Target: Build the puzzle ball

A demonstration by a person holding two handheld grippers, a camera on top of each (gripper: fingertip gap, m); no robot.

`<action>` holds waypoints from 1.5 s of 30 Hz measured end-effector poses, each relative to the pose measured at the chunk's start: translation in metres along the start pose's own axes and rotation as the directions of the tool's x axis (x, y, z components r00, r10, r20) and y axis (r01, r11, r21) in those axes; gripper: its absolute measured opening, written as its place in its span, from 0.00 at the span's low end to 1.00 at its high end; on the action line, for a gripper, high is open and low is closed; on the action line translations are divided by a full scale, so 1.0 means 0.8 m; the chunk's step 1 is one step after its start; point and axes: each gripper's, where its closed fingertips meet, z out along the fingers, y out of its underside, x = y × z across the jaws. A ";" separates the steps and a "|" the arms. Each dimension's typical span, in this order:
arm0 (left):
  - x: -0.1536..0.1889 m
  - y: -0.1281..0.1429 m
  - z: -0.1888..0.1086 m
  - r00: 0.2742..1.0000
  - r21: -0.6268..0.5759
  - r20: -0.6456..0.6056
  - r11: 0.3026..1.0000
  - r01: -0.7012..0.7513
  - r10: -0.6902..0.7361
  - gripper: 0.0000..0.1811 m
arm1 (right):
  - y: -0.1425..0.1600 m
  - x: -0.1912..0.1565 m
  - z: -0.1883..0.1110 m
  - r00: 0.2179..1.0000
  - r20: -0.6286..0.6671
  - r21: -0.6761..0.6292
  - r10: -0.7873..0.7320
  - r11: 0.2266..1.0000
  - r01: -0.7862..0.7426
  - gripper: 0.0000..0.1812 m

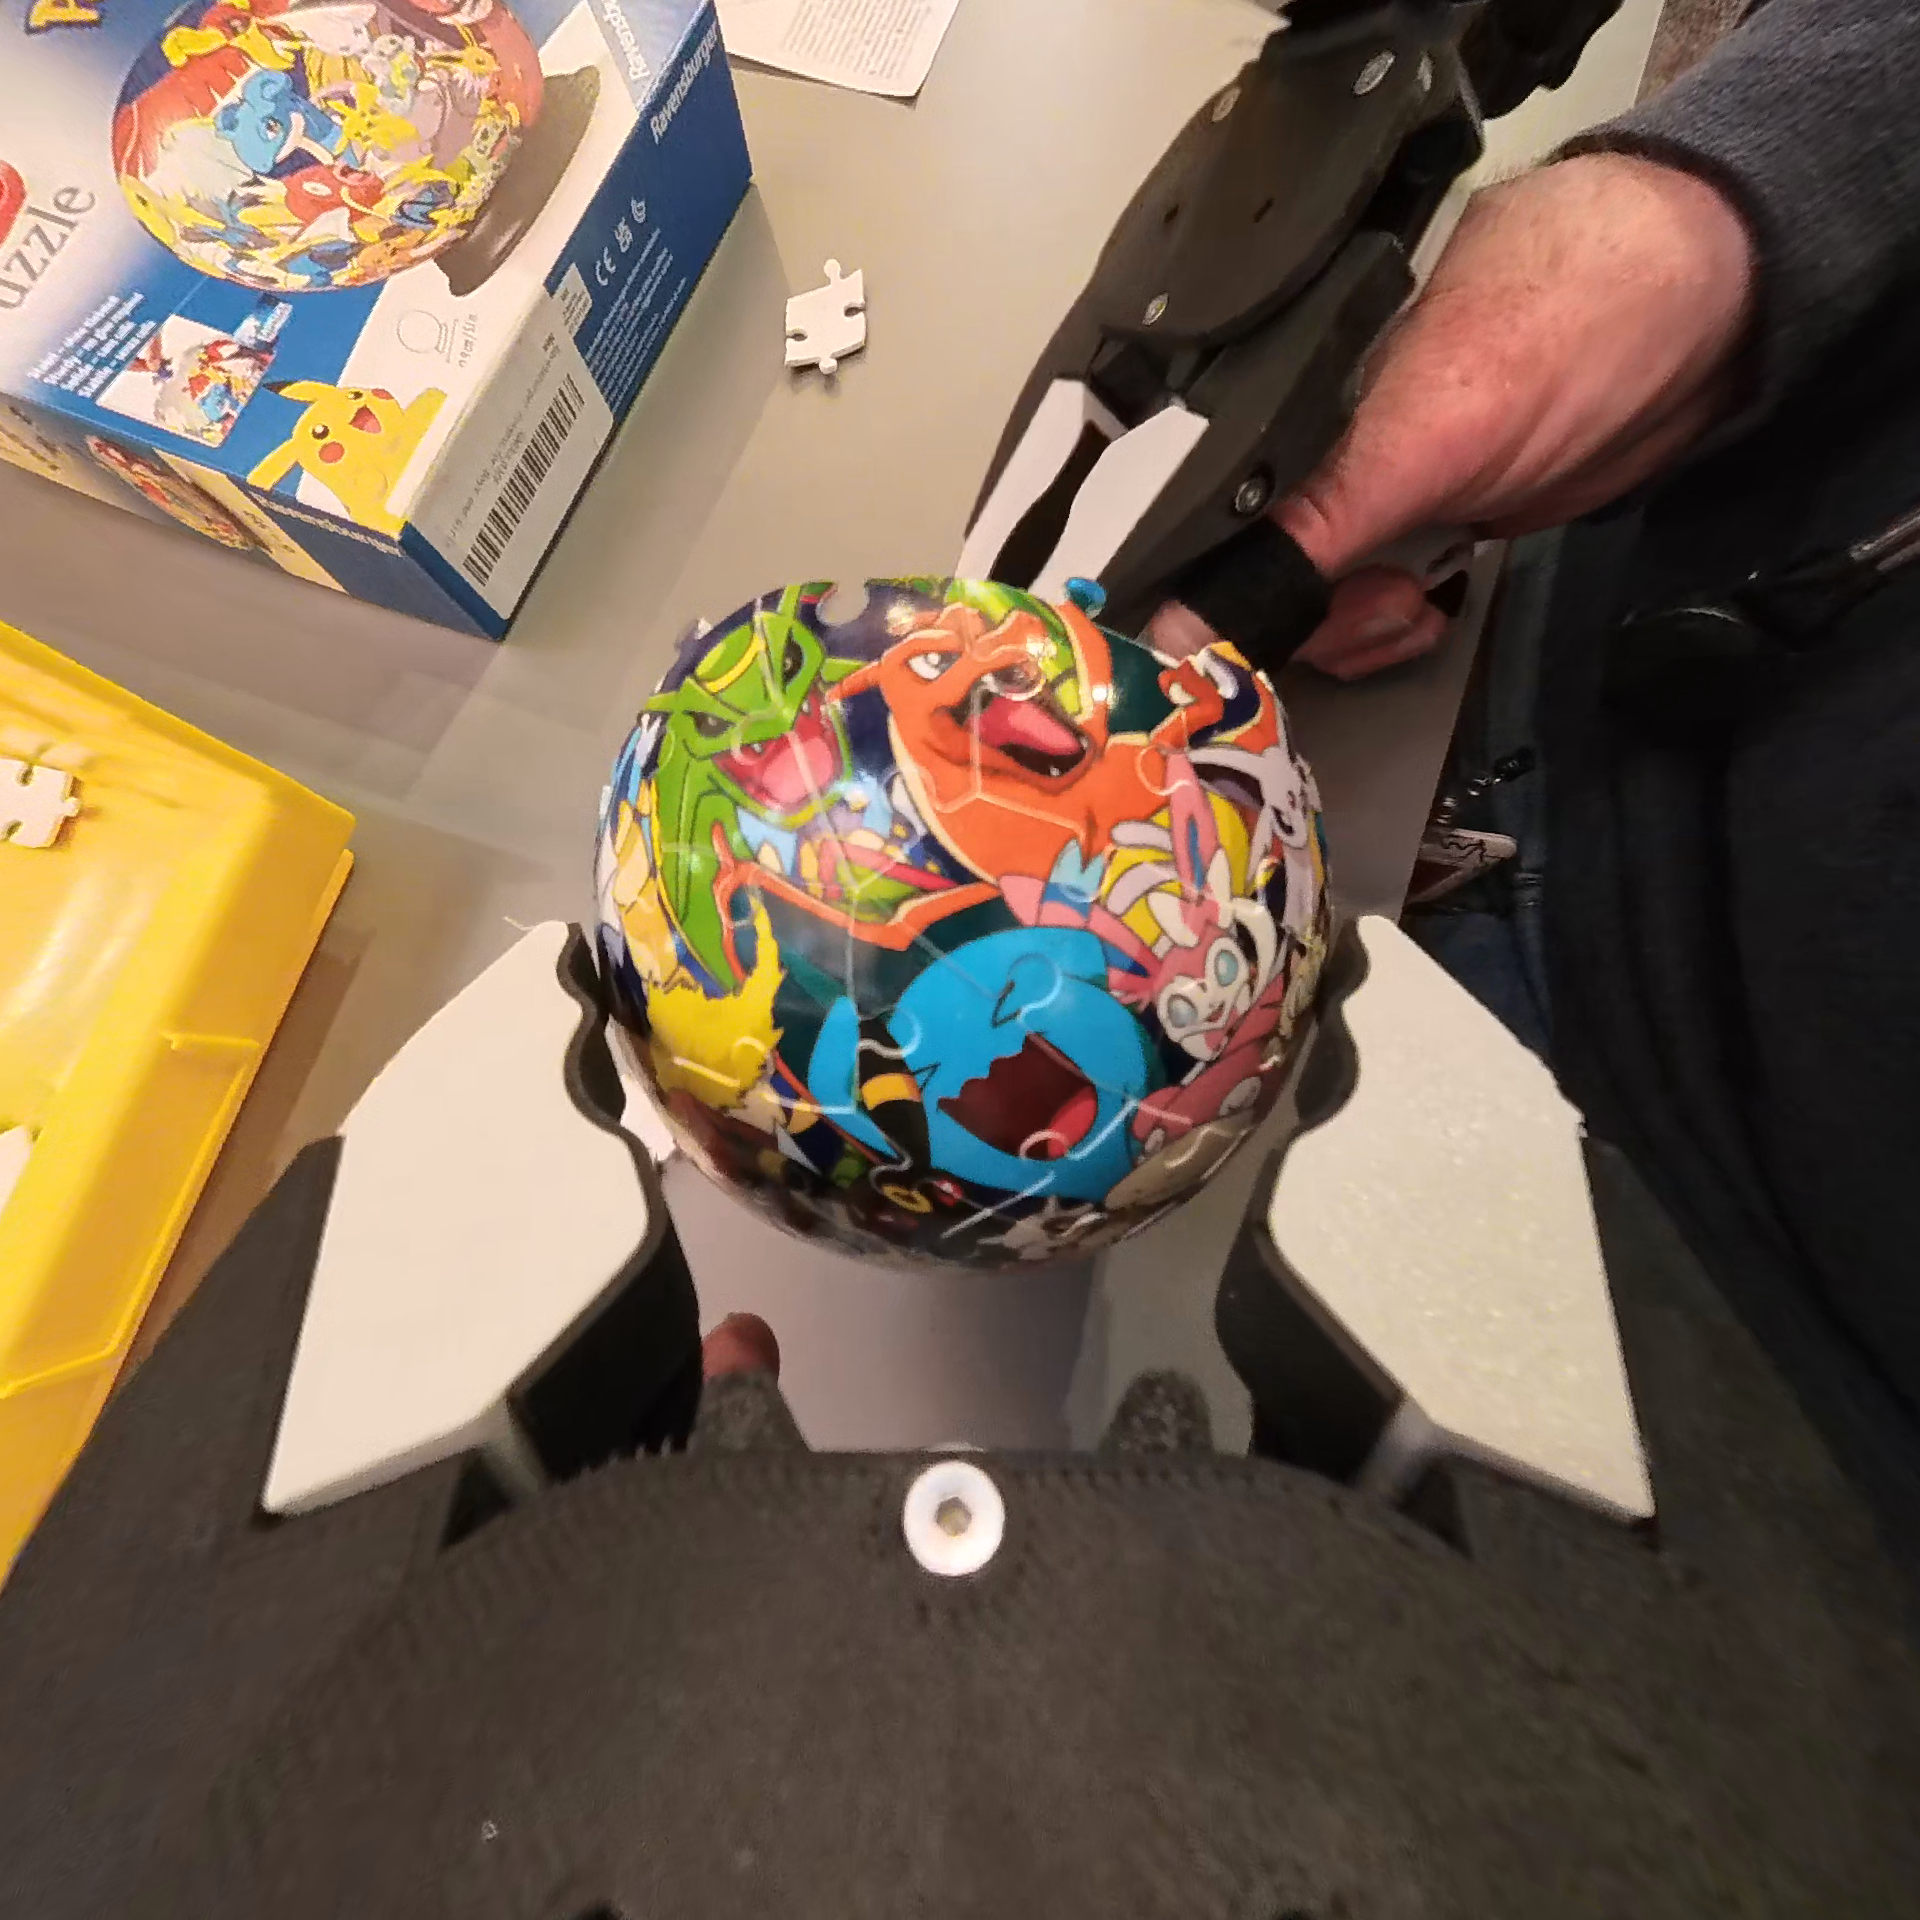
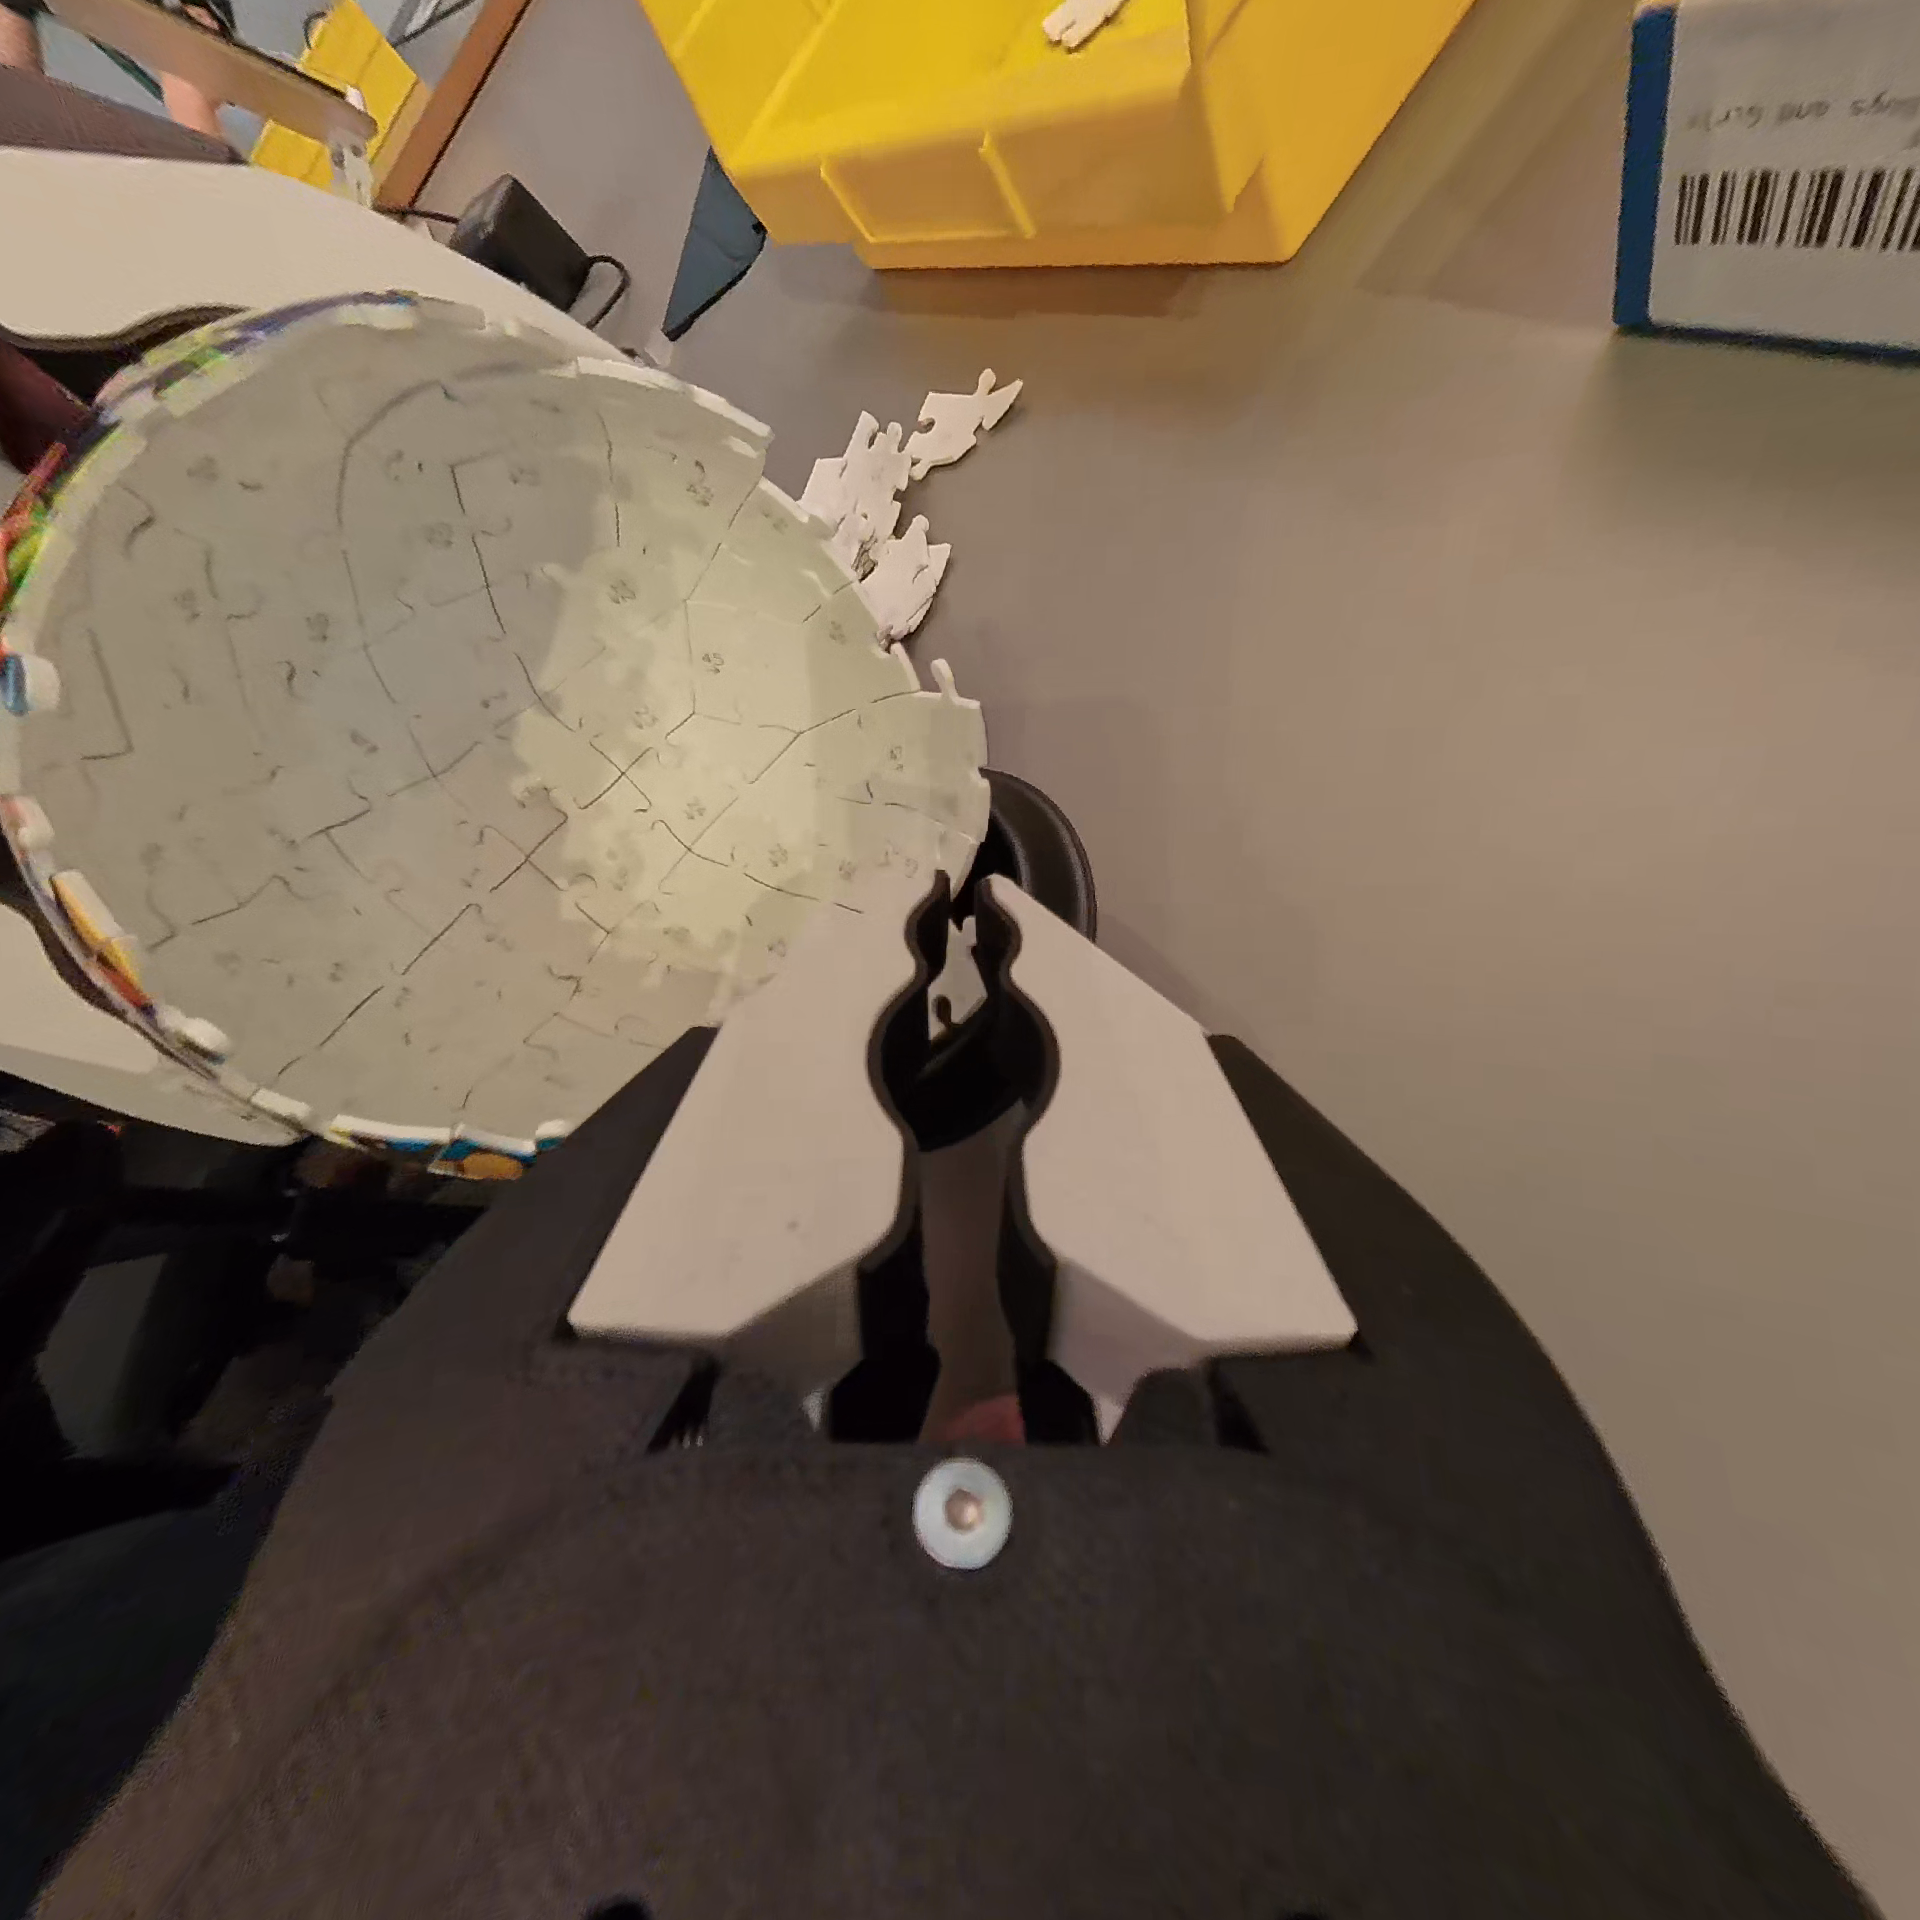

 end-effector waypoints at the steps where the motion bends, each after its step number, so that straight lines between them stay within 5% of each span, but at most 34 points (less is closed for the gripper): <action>1: 0.000 0.000 0.000 1.000 0.000 0.001 1.000 0.001 -0.001 0.70 | -0.001 0.000 0.000 1.000 -0.005 -0.003 -0.026 1.000 0.026 0.02; 11: 0.001 0.002 -0.001 1.000 -0.009 -0.002 1.000 -0.005 0.005 0.70 | 0.013 -0.007 0.000 0.973 0.125 -0.138 -0.196 0.967 0.212 0.11; 20: 0.002 0.003 -0.003 1.000 -0.014 0.003 1.000 -0.013 0.013 0.70 | 0.017 -0.004 -0.004 0.928 0.121 -0.172 -0.351 0.914 0.368 0.03; 27: 0.000 0.004 -0.008 0.999 -0.051 0.006 0.998 -0.038 0.038 0.70 | 0.019 -0.015 -0.017 0.914 0.196 -0.185 -0.356 0.902 0.391 0.12; 45: -0.002 0.006 -0.009 0.997 -0.118 -0.010 0.991 -0.071 0.070 0.70 | 0.034 -0.010 0.002 0.810 0.193 -0.275 -0.554 0.762 0.587 0.01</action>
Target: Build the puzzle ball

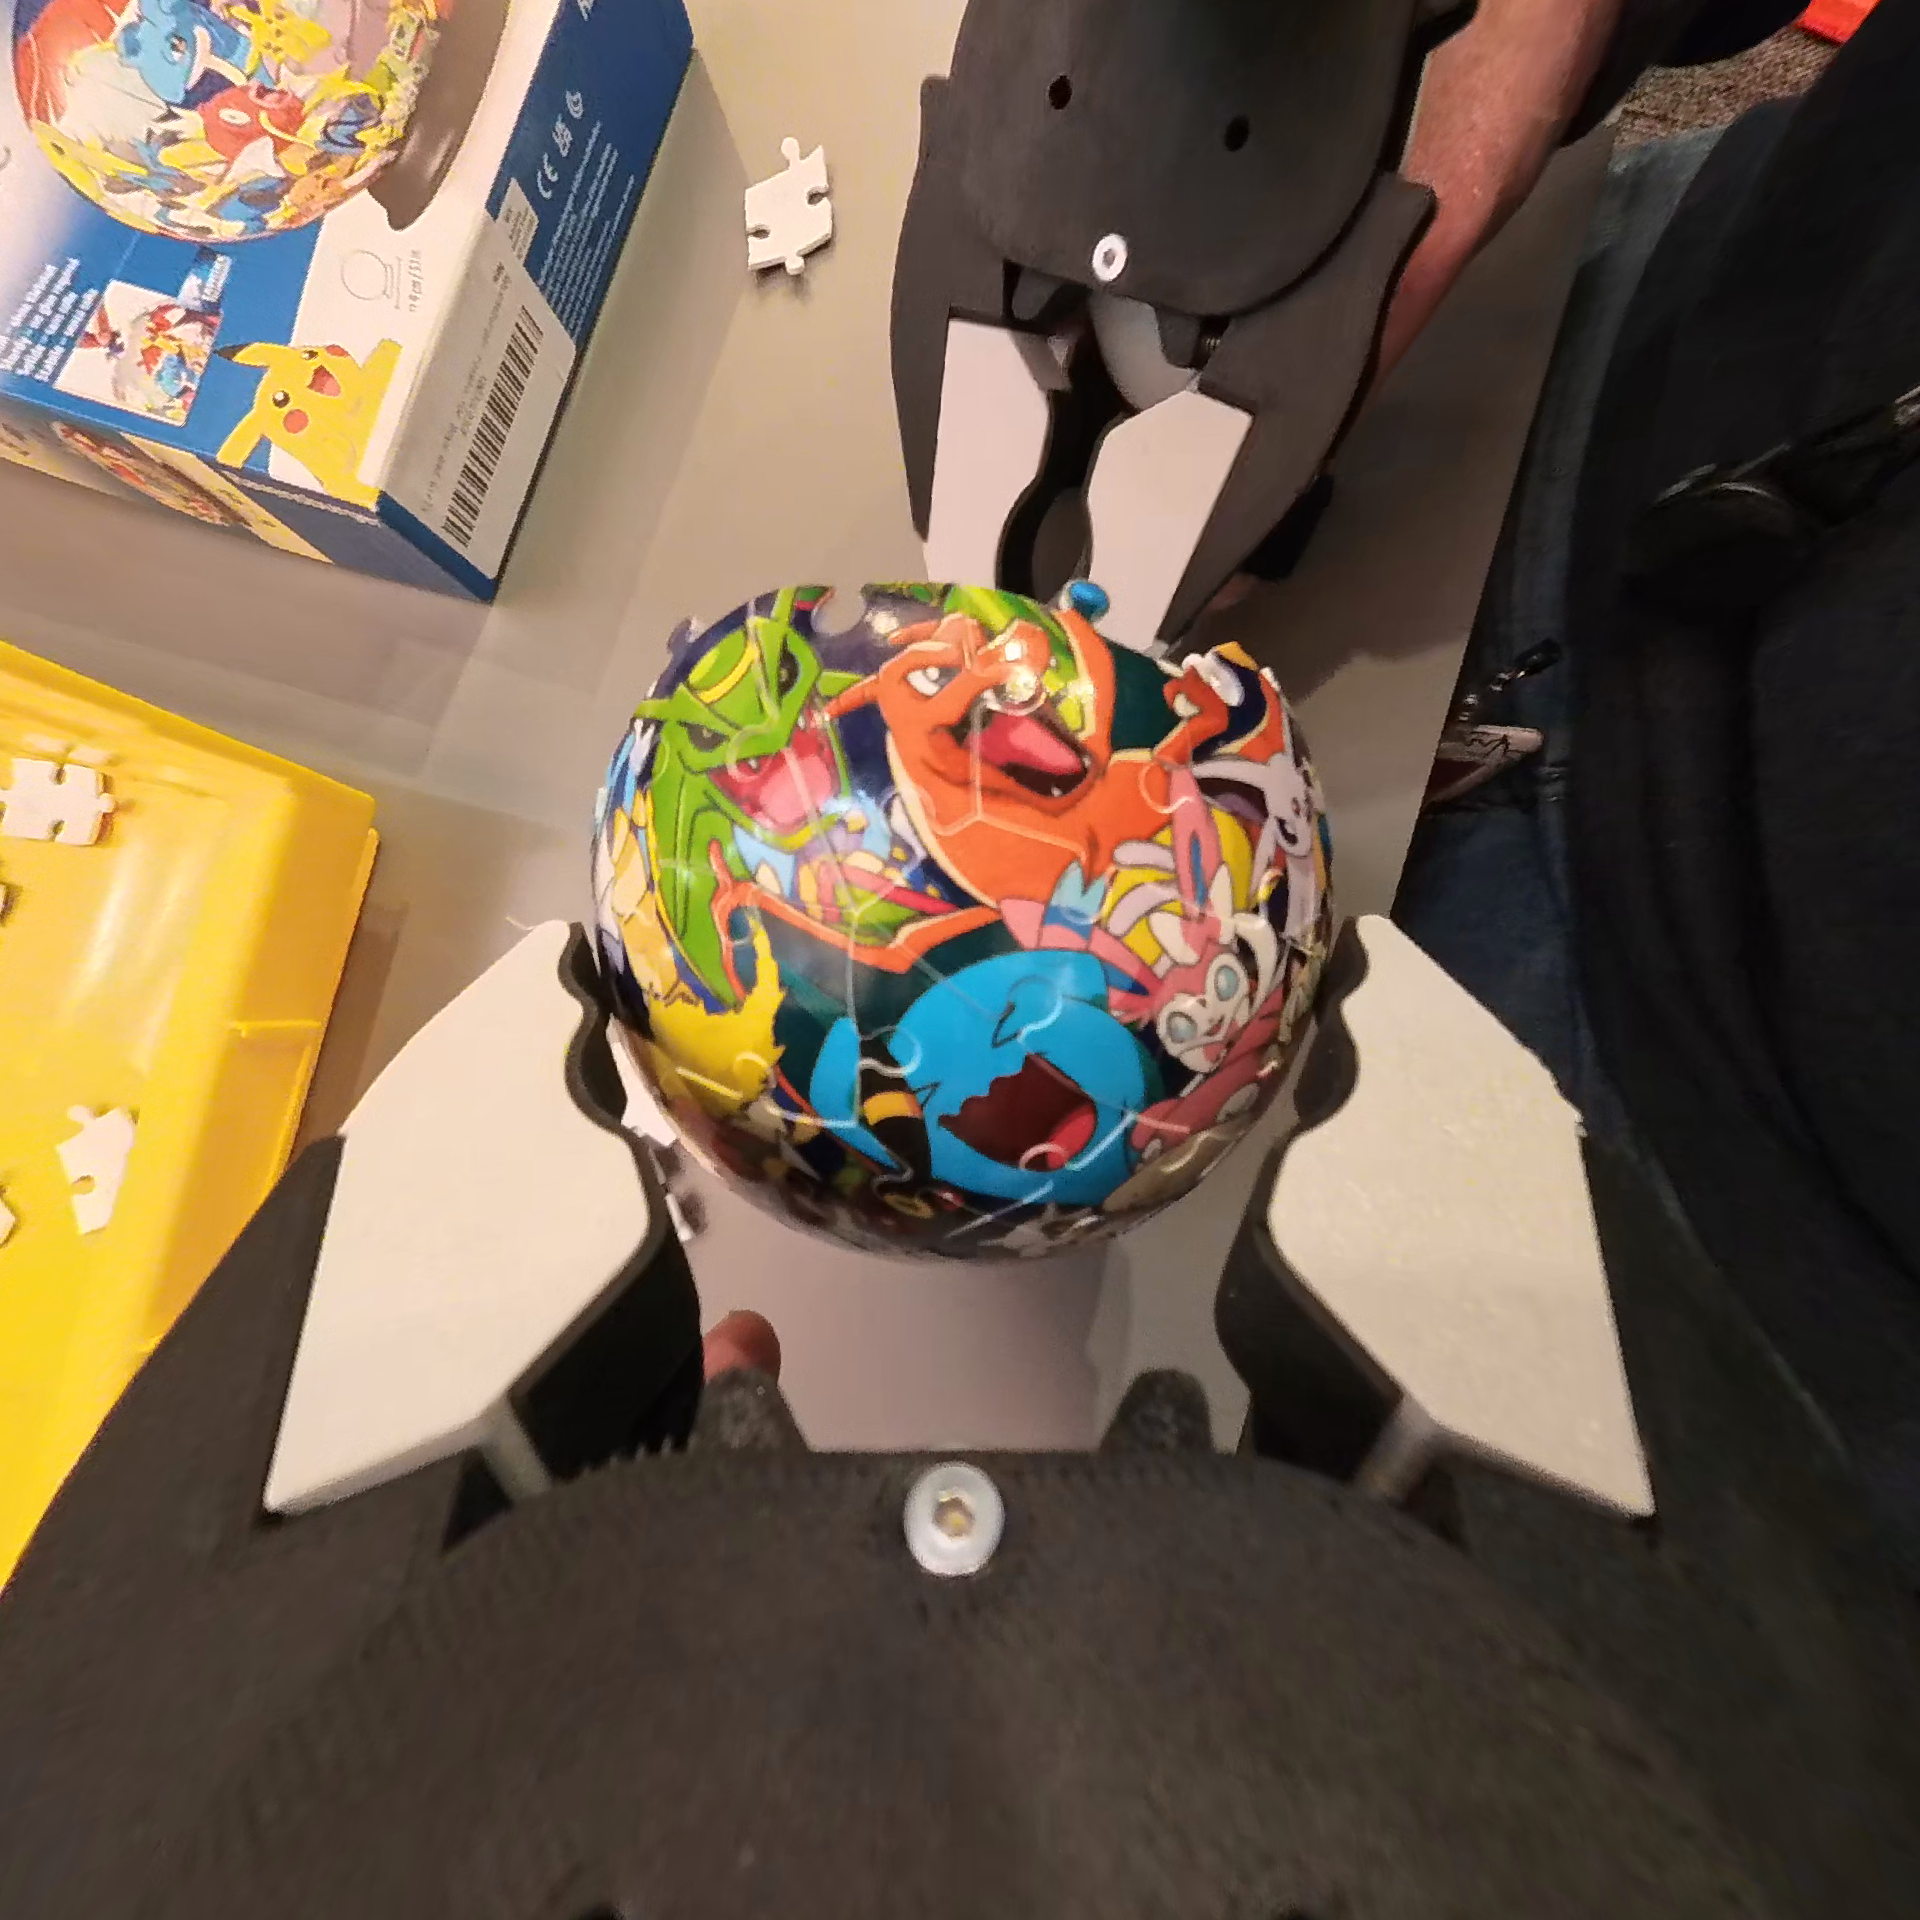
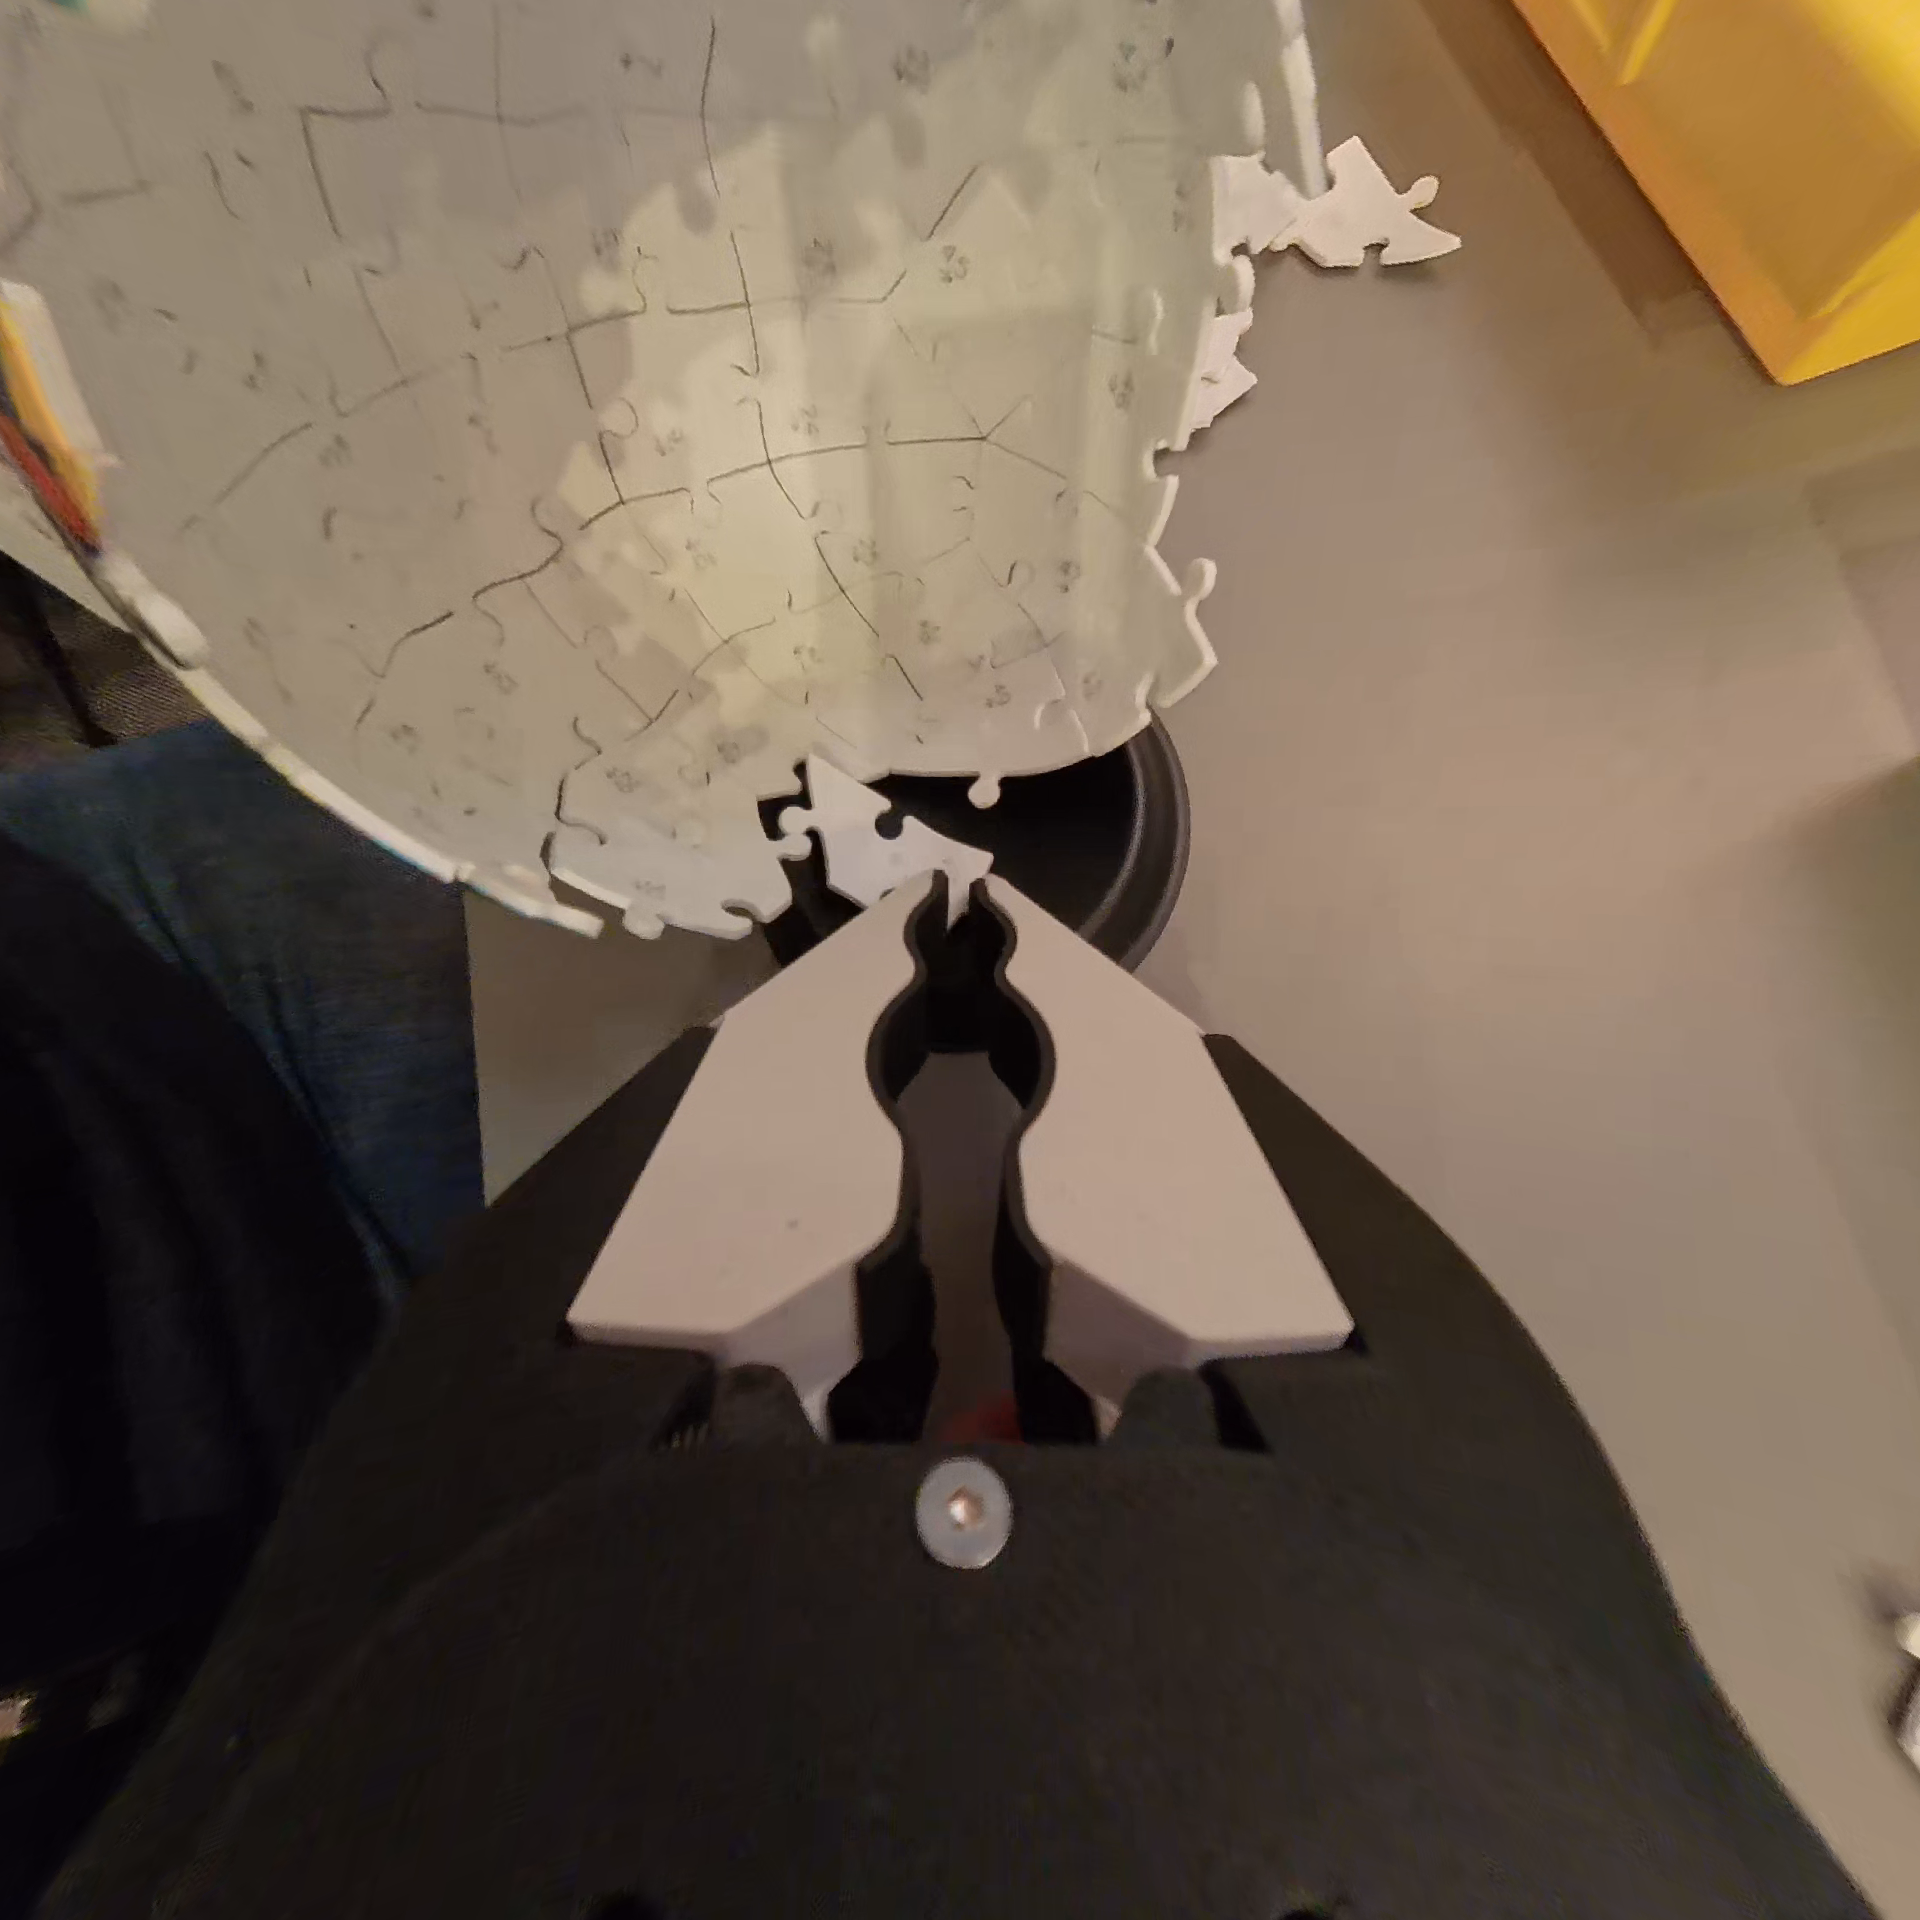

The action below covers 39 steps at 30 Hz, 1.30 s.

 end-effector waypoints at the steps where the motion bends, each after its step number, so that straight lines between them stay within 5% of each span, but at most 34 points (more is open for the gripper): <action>1: 0.000 0.000 0.000 1.000 -0.002 0.000 1.000 0.000 0.000 0.70 | 0.000 0.003 -0.001 1.000 -0.022 -0.006 -0.011 1.000 0.011 0.01; 13: 0.004 -0.002 -0.005 0.999 -0.052 -0.039 0.999 -0.009 0.007 0.70 | -0.011 -0.013 -0.007 0.995 0.094 0.068 0.023 0.997 -0.030 0.01; 28: 0.003 -0.001 0.002 0.992 -0.172 -0.123 0.983 -0.056 0.035 0.70 | -0.001 0.003 0.004 0.990 -0.031 -0.001 -0.141 0.990 0.141 0.00; 39: 0.001 0.002 0.000 0.989 -0.224 -0.143 0.972 -0.070 0.038 0.69 | -0.011 -0.012 -0.004 0.989 0.067 0.058 -0.129 0.990 0.125 0.00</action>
